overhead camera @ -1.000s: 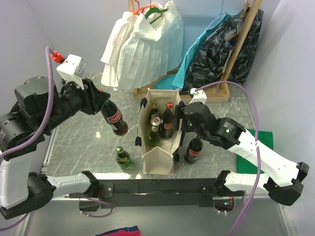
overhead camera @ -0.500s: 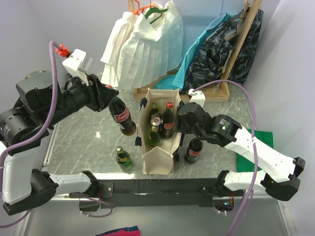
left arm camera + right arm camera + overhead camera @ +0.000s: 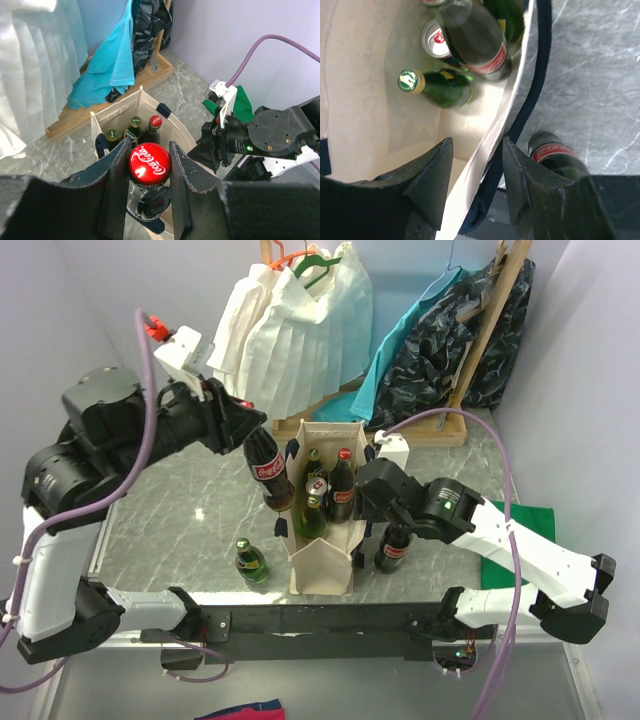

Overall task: Place the beverage into the canvas bag
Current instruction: Place the drink in the canvas bag.

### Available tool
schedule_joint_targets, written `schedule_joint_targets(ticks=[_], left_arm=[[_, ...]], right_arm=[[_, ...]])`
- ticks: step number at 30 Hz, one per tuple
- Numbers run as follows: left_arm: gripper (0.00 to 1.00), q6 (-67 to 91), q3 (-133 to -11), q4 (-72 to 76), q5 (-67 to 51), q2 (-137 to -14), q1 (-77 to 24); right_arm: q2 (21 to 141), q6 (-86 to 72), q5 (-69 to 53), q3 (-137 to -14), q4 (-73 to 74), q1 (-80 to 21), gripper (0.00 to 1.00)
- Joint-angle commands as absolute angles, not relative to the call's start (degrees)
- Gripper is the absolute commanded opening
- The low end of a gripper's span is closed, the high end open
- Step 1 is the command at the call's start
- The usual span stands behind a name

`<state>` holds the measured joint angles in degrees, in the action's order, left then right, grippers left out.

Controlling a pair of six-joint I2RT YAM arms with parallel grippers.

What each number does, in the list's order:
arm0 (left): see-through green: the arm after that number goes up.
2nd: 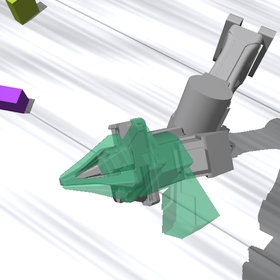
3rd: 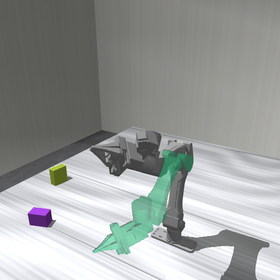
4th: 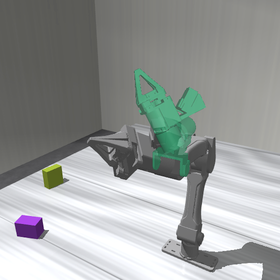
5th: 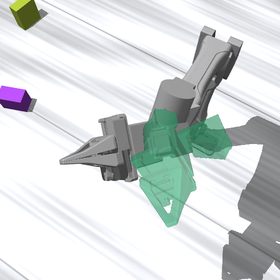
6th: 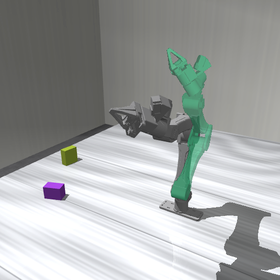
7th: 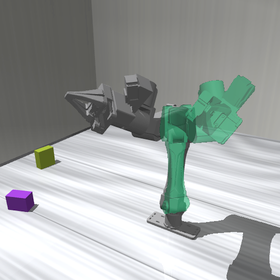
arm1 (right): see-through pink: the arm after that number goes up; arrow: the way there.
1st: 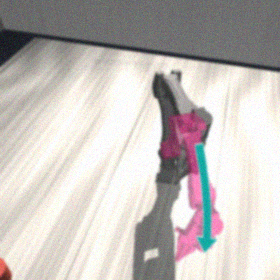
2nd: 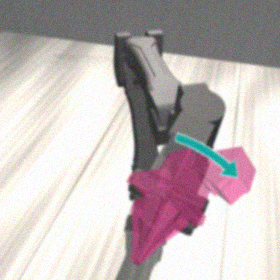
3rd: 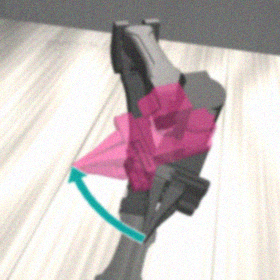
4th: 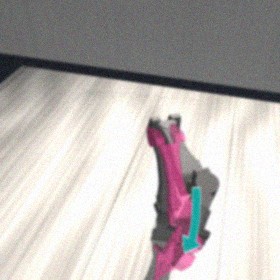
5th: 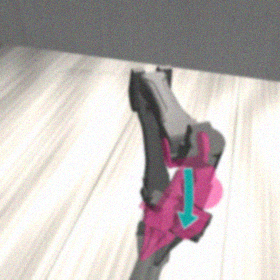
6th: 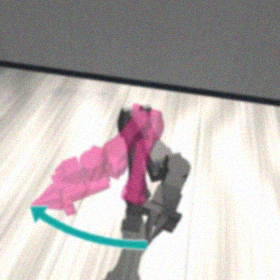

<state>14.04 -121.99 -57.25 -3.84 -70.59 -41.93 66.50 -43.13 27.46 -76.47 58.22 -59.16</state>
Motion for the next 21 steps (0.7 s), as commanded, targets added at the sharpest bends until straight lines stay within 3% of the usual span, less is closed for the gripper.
schedule_joint_targets(ticks=[1,4,8,15,18,19,21], left_arm=[[0.01,14.1,-121.7,-43.2,-6.9,-70.5,-42.1],[0.01,14.5,-120.2,-42.0,-7.9,-70.8,-42.1],[0.01,14.9,-117.5,-39.6,-9.3,-71.0,-42.2],[0.01,15.6,-113.5,-37.1,-12.3,-71.5,-42.5],[0.01,15.3,-111.9,-36.7,-12.4,-72.1,-43.2],[0.01,15.2,-111.3,-36.7,-12.1,-72.2,-43.8],[0.01,14.9,-110.7,-36.2,-11.7,-72.6,-44.5]], right_arm=[[66.8,-46.0,28.9,-76.3,60.3,-60.6,0.52],[66.9,-46.3,29.2,-76.6,60.9,-60.9,0.5],[67.4,-46.7,28.8,-76.2,61.3,-61.0,0.33],[68.1,-47.1,28.3,-75.8,61.6,-61.0,0.27],[68.1,-47.4,28.7,-76.1,62.2,-61.0,0.13],[68.0,-47.5,28.9,-76.3,62.6,-61.0,0.04],[68.0,-47.8,29.4,-76.6,62.8,-61.1,0.0]])
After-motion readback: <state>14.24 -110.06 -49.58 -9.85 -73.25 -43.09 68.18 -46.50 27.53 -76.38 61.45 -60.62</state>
